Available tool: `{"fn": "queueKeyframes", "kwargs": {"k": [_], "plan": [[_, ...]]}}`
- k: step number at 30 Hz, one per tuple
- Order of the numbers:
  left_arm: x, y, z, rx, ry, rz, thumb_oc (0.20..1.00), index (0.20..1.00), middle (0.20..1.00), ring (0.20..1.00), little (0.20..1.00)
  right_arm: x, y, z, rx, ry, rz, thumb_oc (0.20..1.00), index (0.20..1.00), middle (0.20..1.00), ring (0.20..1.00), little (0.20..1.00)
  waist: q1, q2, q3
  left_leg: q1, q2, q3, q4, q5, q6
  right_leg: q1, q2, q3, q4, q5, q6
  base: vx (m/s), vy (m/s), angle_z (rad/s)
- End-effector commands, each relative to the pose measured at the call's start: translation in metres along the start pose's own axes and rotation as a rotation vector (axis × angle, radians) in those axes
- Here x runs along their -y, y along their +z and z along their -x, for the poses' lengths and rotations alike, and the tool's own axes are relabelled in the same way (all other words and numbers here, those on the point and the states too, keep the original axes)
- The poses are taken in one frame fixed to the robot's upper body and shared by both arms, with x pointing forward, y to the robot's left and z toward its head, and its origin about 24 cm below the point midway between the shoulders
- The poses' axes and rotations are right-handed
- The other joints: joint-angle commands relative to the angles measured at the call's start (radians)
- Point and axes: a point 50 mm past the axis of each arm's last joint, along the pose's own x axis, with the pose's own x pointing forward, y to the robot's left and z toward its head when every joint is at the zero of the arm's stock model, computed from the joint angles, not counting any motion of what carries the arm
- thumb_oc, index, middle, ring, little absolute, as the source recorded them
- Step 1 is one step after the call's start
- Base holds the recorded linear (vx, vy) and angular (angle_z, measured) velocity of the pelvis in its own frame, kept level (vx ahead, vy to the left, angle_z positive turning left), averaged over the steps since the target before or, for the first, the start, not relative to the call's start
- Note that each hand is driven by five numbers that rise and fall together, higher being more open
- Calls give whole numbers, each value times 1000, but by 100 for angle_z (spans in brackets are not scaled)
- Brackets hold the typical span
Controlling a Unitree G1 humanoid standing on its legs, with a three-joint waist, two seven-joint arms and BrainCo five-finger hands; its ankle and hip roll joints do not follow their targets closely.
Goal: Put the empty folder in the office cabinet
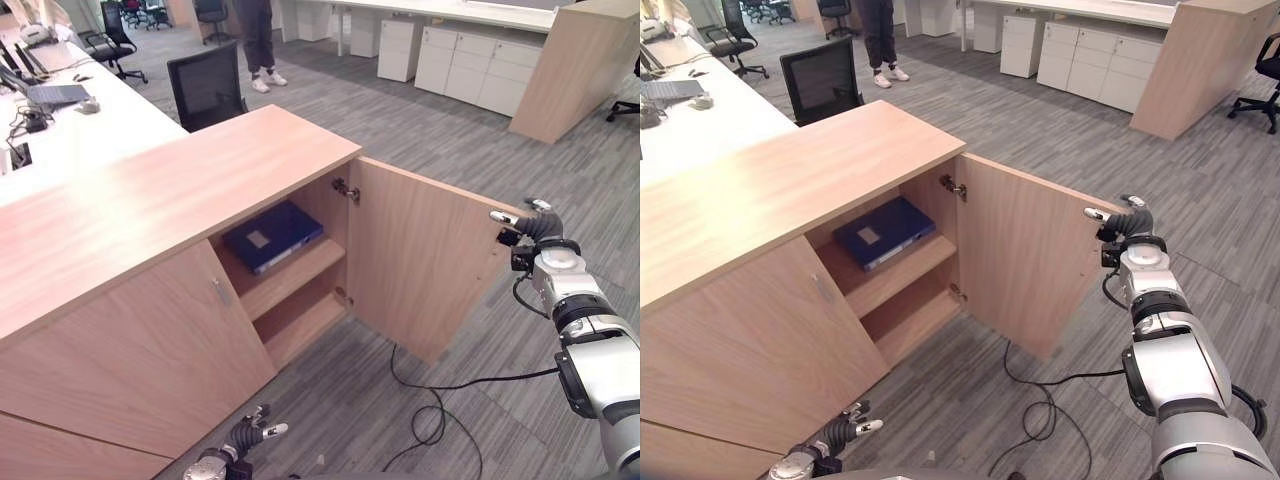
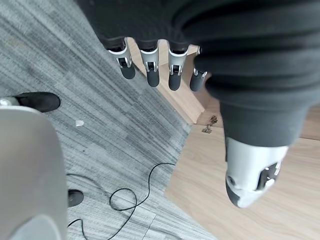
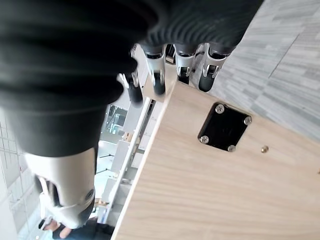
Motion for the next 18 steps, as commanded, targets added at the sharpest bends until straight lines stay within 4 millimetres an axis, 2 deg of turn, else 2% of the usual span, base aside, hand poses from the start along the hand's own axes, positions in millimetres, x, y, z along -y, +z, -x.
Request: {"fn": "queueKeyframes", "kwargs": {"k": [1,2,5,7,10,14,18], "plan": [[-12,24,-3,77,16,-59,1000,1000,1000,1000,1000,-26,27,-2,95,102,-14,1000,1000,1000,1000,1000,3,-71,-7,-52,-5,-29,12,10,-12,88,-55,0,45,-128,79,-24,25,-3],[-12,24,-4,78,18,-59,1000,1000,1000,1000,1000,-40,26,0,94,139,-17,1000,1000,1000,1000,1000,5,-71,-5,-54,-8,-32,11,10,-11,87,-56,-1,44,-127,79,0,0,0],[-12,23,-3,77,21,-59,1000,1000,1000,1000,1000,-57,22,4,90,184,-23,1000,1000,1000,1000,1000,5,-69,-5,-57,-10,-33,9,11,-10,84,-58,-4,42,-124,79,-7,6,-1],[-12,24,-3,81,25,-58,1000,1000,1000,1000,1000,-74,11,9,69,244,6,1000,1000,1000,1000,1000,7,-68,-2,-58,-13,-36,8,10,-9,83,-59,-6,41,-122,79,0,0,0],[-13,23,-3,80,29,-62,1000,1000,1000,1000,1000,-83,-2,14,38,275,20,1000,1000,1000,1000,1000,5,-65,-1,-59,-13,-35,6,10,-8,82,-61,-4,37,-120,80,-6,6,3],[-13,29,-3,102,29,-71,1000,1000,1000,1000,1000,-83,-22,19,-23,267,-19,1000,1000,1000,1000,1000,4,-60,3,-61,-15,-35,6,10,-8,80,-63,-5,34,-116,81,0,0,0],[-13,32,-3,113,29,-79,1000,1000,1000,1000,1000,-86,-31,22,-42,278,-47,1000,1000,1000,1000,1000,1,-57,5,-62,-16,-34,5,10,-8,80,-64,-4,34,-117,81,0,0,0]]}}
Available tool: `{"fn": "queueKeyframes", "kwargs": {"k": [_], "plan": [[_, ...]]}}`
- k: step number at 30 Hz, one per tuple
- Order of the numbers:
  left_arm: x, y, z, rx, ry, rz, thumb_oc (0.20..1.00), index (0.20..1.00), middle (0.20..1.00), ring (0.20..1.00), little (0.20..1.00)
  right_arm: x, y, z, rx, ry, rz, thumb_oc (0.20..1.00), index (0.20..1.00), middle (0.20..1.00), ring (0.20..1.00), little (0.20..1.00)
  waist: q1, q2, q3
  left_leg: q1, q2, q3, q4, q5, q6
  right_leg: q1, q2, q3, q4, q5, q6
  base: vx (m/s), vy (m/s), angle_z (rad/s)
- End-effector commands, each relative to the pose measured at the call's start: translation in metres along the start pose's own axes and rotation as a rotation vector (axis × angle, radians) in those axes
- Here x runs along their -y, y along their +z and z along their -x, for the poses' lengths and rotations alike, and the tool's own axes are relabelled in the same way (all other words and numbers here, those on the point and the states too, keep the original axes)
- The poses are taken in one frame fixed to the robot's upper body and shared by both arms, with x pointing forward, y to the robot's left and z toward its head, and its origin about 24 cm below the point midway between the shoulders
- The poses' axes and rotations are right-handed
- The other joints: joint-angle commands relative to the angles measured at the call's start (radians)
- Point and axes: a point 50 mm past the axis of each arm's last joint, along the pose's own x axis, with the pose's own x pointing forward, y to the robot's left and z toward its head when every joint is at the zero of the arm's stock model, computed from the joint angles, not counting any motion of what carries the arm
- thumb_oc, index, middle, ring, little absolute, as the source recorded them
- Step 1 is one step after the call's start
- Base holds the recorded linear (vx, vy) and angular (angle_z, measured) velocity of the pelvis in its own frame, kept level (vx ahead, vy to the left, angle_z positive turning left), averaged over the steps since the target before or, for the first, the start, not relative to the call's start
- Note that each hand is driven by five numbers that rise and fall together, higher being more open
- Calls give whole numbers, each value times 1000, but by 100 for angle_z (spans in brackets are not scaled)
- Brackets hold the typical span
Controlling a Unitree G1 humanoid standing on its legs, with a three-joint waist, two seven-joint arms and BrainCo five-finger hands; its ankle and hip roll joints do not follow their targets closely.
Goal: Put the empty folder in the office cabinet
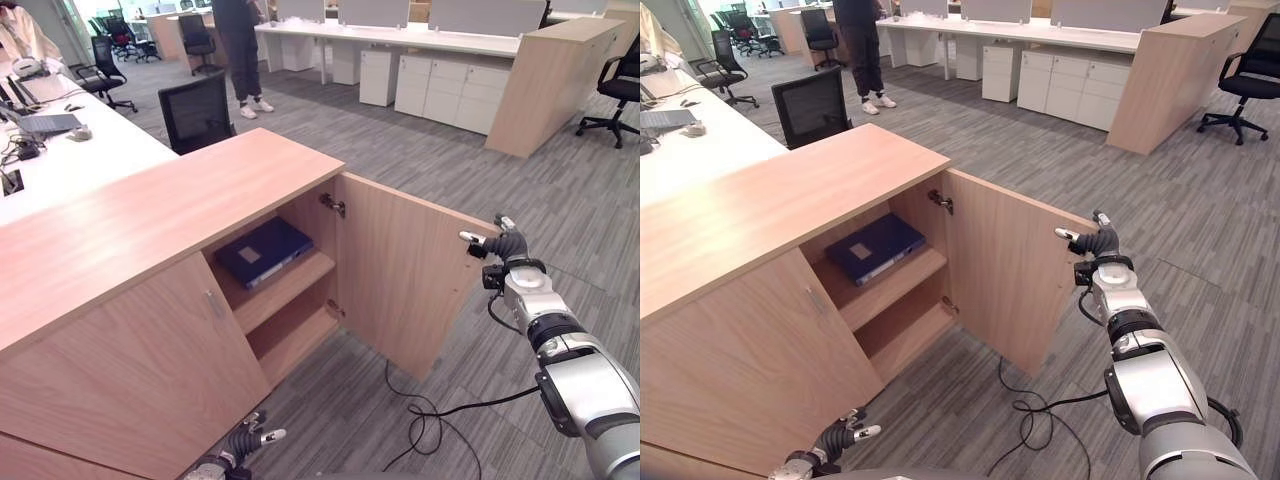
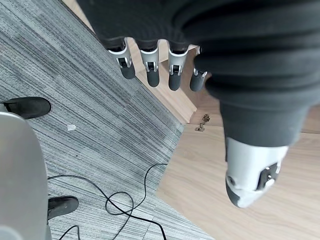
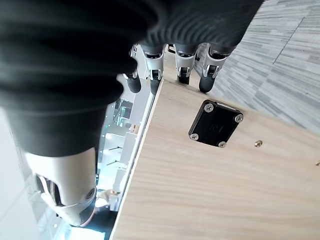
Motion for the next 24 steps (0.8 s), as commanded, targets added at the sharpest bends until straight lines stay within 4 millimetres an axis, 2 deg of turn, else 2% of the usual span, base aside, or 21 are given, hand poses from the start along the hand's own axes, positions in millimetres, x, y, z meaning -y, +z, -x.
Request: {"fn": "queueKeyframes", "kwargs": {"k": [1,6,8,9,16,18,20,24], "plan": [[-13,38,-6,126,3,-84,1000,1000,1000,1000,1000,-48,-5,5,-33,172,-63,1000,1000,1000,1000,1000,39,-68,68,-33,-22,-27,6,0,-5,101,-64,-1,35,-117,80,0,0,0],[-16,41,-6,142,29,-63,1000,1000,1000,1000,1000,-79,-1,23,69,299,-159,1000,1000,1000,1000,1000,22,-62,74,-31,-19,-20,6,0,-5,96,-64,5,41,-119,79,-1,0,-2],[-17,41,-5,150,42,-52,1000,1000,1000,1000,1000,-90,-1,36,125,360,-201,1000,1000,1000,1000,1000,14,-60,75,-30,-18,-17,6,-1,-5,93,-64,8,43,-120,79,-5,-3,-10],[-18,39,-4,148,56,-47,1000,1000,1000,1000,1000,-97,0,50,174,413,-259,1000,1000,1000,1000,1000,7,-60,76,-29,-16,-15,6,-1,-6,93,-64,7,46,-122,78,1,-10,-11],[-22,37,-4,144,90,-42,1000,1000,1000,1000,1000,-105,-22,95,205,556,-359,1000,1000,1000,1000,1000,-5,-62,76,-32,-9,-28,6,4,-12,95,-62,-4,52,-132,74,-3,-20,1],[-22,37,-3,145,92,-46,1000,1000,1000,1000,1000,-107,-23,100,209,574,-364,1000,1000,1000,1000,1000,-7,-62,75,-34,-9,-30,6,5,-12,95,-61,-6,53,-133,73,-12,-26,14],[-23,36,-2,147,96,-49,1000,1000,1000,1000,1000,-113,-27,115,208,640,-397,1000,1000,1000,1000,1000,-8,-62,76,-39,-6,-38,5,10,-16,94,-58,-14,51,-135,71,-19,-42,11],[-25,34,-1,141,109,-56,1000,1000,1000,1000,1000,-120,-22,128,239,716,-389,1000,1000,1000,1000,1000,-4,-63,78,-46,-1,-47,4,16,-21,95,-54,-24,48,-138,70,-20,-34,4]]}}
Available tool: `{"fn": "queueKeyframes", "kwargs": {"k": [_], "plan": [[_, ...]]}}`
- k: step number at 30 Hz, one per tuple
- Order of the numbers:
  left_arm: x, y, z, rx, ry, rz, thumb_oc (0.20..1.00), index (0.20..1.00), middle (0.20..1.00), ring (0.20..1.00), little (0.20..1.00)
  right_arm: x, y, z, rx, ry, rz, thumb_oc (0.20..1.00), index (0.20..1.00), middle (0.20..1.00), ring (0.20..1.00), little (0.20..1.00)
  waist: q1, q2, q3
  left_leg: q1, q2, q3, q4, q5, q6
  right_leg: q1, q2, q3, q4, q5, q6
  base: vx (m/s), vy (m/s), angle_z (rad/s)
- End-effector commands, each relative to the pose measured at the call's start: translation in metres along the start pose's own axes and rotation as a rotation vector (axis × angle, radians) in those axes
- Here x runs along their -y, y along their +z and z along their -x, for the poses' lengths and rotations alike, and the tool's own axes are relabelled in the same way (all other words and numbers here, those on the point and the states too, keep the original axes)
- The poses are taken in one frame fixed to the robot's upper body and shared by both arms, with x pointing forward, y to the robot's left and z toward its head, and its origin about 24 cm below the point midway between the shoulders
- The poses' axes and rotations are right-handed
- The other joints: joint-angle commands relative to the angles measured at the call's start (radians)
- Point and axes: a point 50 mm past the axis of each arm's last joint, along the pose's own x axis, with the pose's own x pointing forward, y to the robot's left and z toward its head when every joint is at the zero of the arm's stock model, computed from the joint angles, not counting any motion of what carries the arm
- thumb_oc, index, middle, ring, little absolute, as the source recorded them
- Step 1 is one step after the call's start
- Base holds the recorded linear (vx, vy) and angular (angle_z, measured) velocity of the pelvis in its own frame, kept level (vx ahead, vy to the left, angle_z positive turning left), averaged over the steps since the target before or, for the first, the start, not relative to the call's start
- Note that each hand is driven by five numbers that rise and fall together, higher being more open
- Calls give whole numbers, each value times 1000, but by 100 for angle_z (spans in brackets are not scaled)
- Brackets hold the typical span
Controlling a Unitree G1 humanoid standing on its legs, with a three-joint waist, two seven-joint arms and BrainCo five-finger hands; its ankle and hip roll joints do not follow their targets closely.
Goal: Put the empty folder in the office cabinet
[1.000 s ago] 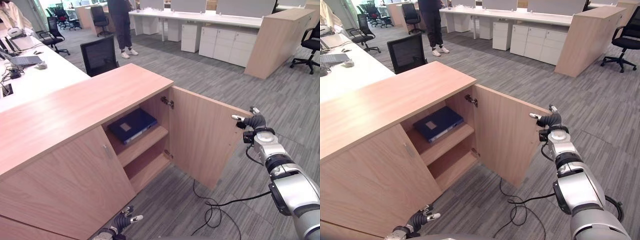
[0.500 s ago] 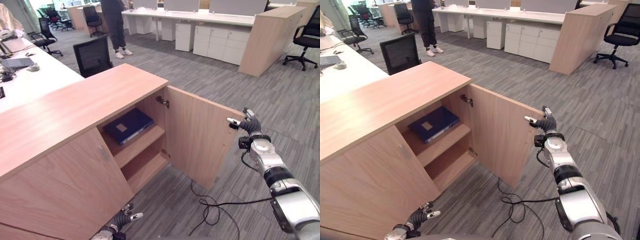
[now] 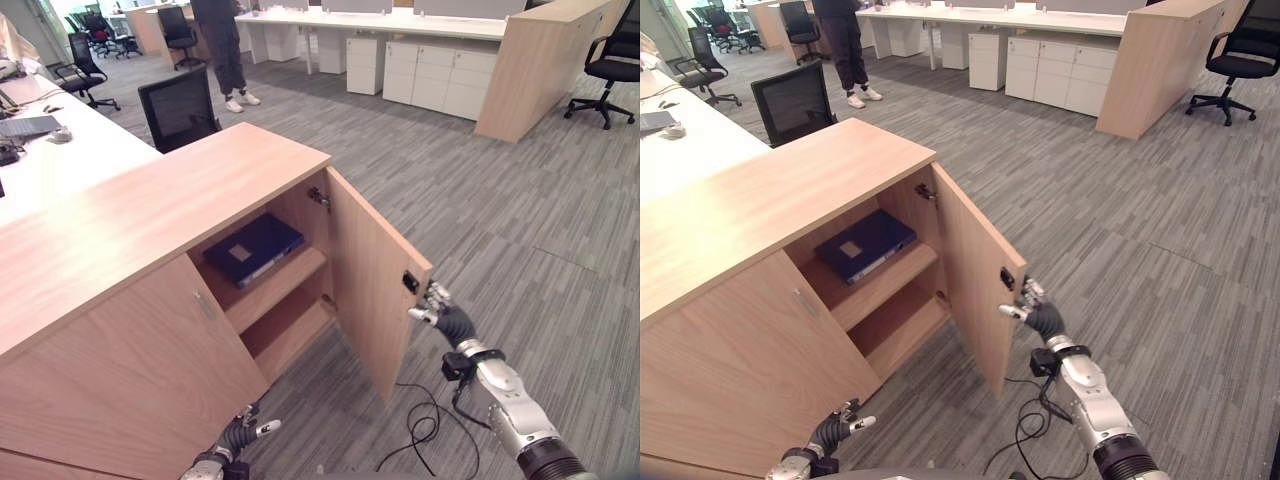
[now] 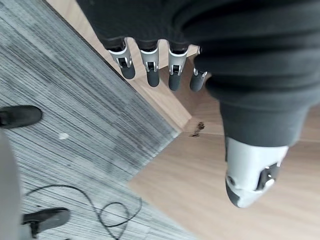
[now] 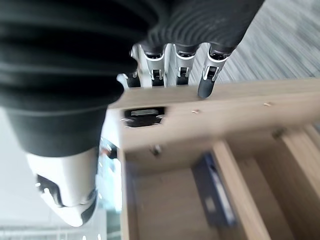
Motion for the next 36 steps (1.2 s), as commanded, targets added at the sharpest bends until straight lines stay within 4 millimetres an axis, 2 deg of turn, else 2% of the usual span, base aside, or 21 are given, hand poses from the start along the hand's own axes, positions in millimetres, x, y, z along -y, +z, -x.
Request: {"fn": "queueKeyframes", "kwargs": {"k": [1,7,10,16,17,18,19,21,22,23,25,30,31,32,34,35,36], "plan": [[-20,31,-6,105,45,-83,1000,1000,1000,1000,1000,-47,40,-22,197,204,-80,1000,1000,1000,1000,1000,48,-78,50,-38,-8,-38,17,20,-27,98,-60,-16,48,-133,76,-35,-48,16],[-20,33,-5,116,41,-93,1000,1000,1000,1000,1000,-63,54,-27,243,274,-82,1000,1000,1000,1000,1000,67,-77,54,-52,-2,-65,19,31,-39,107,-52,-40,42,-138,70,-20,-33,20],[-20,35,-5,127,43,-84,1000,1000,1000,1000,1000,-72,68,-40,287,283,-81,1000,1000,1000,1000,1000,95,-77,57,-69,3,-91,20,43,-50,114,-42,-64,29,-139,62,-32,-53,33],[-21,40,-4,149,33,-79,1000,1000,1000,1000,1000,-72,97,-63,363,222,-37,1000,1000,1000,1000,1000,156,-84,74,-113,9,-133,41,59,-66,120,-32,-104,20,-144,58,-16,-30,29],[-21,40,-4,150,34,-79,1000,1000,1000,1000,1000,-72,98,-63,364,221,-37,1000,1000,1000,1000,1000,155,-85,75,-114,9,-134,43,58,-66,121,-32,-105,20,-144,58,-94,5,25],[-19,47,-7,164,15,-84,1000,1000,1000,1000,1000,-55,114,-70,403,139,2,1000,1000,1000,1000,1000,181,-101,114,-214,12,-69,195,43,-78,134,-53,-156,23,-147,52,-107,23,33],[-19,48,-7,166,14,-84,1000,1000,1000,1000,1000,-54,114,-70,405,138,3,1000,1000,1000,1000,1000,179,-101,110,-224,10,-71,198,46,-76,127,-55,-158,23,-143,53,-135,54,57],[-14,48,-9,159,-14,-97,1000,1000,1000,1000,1000,-38,116,-72,387,76,46,1000,1000,1000,1000,1000,166,-107,101,-221,66,134,230,26,-49,137,-65,-215,25,-150,54,-24,85,127],[-13,44,-7,147,-31,-106,1000,1000,1000,1000,1000,-29,121,-75,386,34,78,1000,1000,1000,1000,1000,170,-106,95,-233,81,196,254,36,-44,151,-64,-236,25,-153,56,59,102,118],[-13,40,-6,136,-38,-107,1000,1000,1000,1000,1000,-28,122,-77,377,29,87,1000,1000,1000,1000,1000,177,-102,86,-224,75,205,234,27,-42,155,-64,-239,27,-151,58,129,120,59],[-18,33,-2,110,-37,-137,1000,1000,1000,1000,1000,-18,124,-78,372,-11,99,1000,1000,1000,1000,1000,193,-107,70,-204,42,180,196,15,-26,163,-88,-258,64,-152,64,143,134,34],[-20,39,-2,114,-70,-198,1000,1000,1000,1000,1000,32,124,-83,301,-220,85,1000,1000,1000,1000,1000,233,-123,50,-172,-39,103,131,0,19,150,-167,-318,219,-144,95,143,167,55],[-20,41,-2,119,-78,-204,1000,1000,1000,1000,1000,39,121,-83,279,-245,86,1000,1000,1000,1000,1000,233,-125,47,-163,-56,87,116,-5,29,140,-187,-314,263,-124,105,165,208,104],[-22,41,-1,120,-77,-209,1000,1000,1000,1000,1000,44,125,-85,273,-266,91,1000,1000,1000,1000,1000,231,-129,48,-146,-79,78,97,-12,45,115,-225,-307,332,-79,124,142,198,103],[-27,45,0,133,-71,-220,1000,1000,1000,1000,1000,58,135,-88,257,-318,99,1000,1000,1000,1000,1000,233,-124,59,-124,-99,68,78,-17,66,70,-269,-282,446,20,155,118,172,57],[-28,50,0,147,-69,-221,1000,1000,1000,1000,1000,61,135,-89,244,-329,100,1000,1000,1000,1000,1000,233,-116,71,-116,-99,52,75,-17,74,37,-273,-247,507,48,161,75,83,23],[-31,55,-1,161,-62,-225,1000,1000,1000,1000,1000,64,134,-90,232,-343,98,1000,1000,1000,1000,1000,232,-107,79,-110,-93,34,73,-18,76,12,-265,-209,535,39,161,84,49,18]]}}
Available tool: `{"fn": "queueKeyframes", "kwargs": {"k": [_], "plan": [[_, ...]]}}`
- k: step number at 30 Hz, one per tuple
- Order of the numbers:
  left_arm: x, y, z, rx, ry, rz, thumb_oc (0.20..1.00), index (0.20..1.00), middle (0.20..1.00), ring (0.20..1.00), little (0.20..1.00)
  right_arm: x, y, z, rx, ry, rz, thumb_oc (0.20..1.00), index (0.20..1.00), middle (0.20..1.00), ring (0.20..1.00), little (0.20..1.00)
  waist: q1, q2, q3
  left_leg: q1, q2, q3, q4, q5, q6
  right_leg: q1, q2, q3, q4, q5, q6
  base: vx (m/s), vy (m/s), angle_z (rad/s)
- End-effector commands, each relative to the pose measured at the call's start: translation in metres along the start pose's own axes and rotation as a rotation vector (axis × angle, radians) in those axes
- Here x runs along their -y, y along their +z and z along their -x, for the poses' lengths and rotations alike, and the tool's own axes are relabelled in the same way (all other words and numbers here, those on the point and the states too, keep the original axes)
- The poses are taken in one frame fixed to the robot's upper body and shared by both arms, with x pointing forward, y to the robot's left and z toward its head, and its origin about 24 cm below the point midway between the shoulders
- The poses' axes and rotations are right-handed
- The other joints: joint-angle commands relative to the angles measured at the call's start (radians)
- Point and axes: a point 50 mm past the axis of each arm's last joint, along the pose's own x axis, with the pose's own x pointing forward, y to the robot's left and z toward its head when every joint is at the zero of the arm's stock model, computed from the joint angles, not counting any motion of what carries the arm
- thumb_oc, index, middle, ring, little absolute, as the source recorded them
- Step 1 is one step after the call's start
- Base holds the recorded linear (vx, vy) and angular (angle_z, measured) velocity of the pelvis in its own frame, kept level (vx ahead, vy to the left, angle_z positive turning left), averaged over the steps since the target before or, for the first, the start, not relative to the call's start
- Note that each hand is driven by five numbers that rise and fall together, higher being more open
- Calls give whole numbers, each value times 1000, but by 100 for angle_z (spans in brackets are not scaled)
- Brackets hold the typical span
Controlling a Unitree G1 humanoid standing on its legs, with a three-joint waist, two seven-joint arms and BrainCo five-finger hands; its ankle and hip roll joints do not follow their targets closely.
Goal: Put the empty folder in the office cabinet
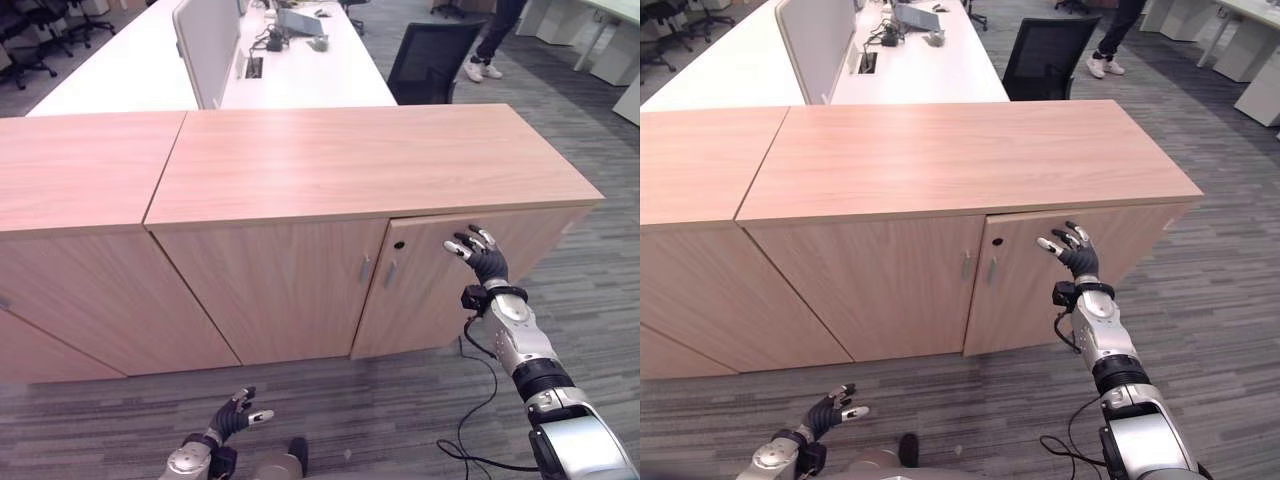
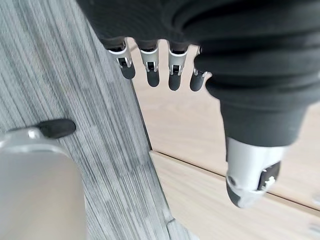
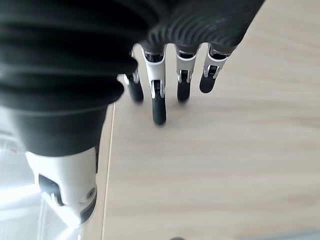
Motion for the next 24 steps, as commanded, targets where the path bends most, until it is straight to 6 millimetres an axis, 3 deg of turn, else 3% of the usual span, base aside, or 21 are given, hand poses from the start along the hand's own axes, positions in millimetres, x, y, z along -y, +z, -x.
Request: {"fn": "queueKeyframes", "kwargs": {"k": [1,2,3,5,7,13,21,22,23,24], "plan": [[-8,28,-1,121,-11,-63,1000,1000,1000,1000,1000,-25,56,-22,140,102,46,1000,1000,1000,1000,1000,69,15,15,16,60,-68,-22,-53,-47,-24,82,151,7,115,58,251,-65,55],[-14,35,-2,145,-5,-70,1000,1000,1000,1000,1000,-9,53,-25,103,44,34,1000,1000,1000,1000,1000,45,20,17,44,56,-149,-37,-63,-66,-47,170,282,-157,-23,22,236,-67,56],[-14,36,-2,146,-5,-70,1000,1000,1000,1000,1000,-9,54,-25,105,43,34,1000,1000,1000,1000,1000,44,22,16,40,58,-151,-36,-60,-66,-47,173,280,-164,-17,21,280,-141,87],[-20,41,-2,163,14,-72,1000,1000,1000,1000,1000,2,52,-26,88,4,27,1000,1000,1000,1000,1000,25,9,20,62,45,-200,-45,-79,-78,-38,210,348,-338,-17,20,143,-130,85],[-21,37,-2,152,34,-56,1000,1000,1000,1000,1000,7,55,-30,70,-23,23,1000,1000,1000,1000,1000,35,-3,0,57,41,-215,-56,-80,-86,-5,215,342,-390,9,19,120,-148,98],[-13,36,-3,156,25,-13,1000,1000,1000,1000,1000,18,53,-32,31,-59,19,1000,1000,1000,1000,1000,42,-5,-17,59,49,-259,-56,-77,-105,52,231,292,-437,1,4,75,-82,43],[-3,20,-2,105,12,5,1000,1000,1000,1000,1000,8,34,-23,15,3,35,1000,1000,1000,1000,1000,21,-1,-29,74,61,-268,-62,-80,-117,88,248,271,-470,-5,-7,21,-29,-2],[-1,15,-2,91,34,37,1000,1000,1000,1000,1000,-8,9,-6,17,71,-1,1000,1000,1000,1000,1000,-5,6,-27,82,66,-255,-64,-84,-115,85,251,286,-476,-3,-10,0,0,0],[-1,14,-1,89,34,36,1000,1000,1000,1000,1000,-8,8,-5,15,71,-1,1000,1000,1000,1000,1000,-4,5,-29,83,66,-254,-64,-84,-115,86,251,287,-476,-3,-10,-7,2,4],[-1,12,-2,82,44,50,1000,1000,1000,1000,1000,-15,-6,5,3,98,-25,1000,1000,1000,1000,1000,-17,9,-26,86,69,-248,-64,-85,-114,85,252,293,-478,-3,-10,-4,5,-3]]}}
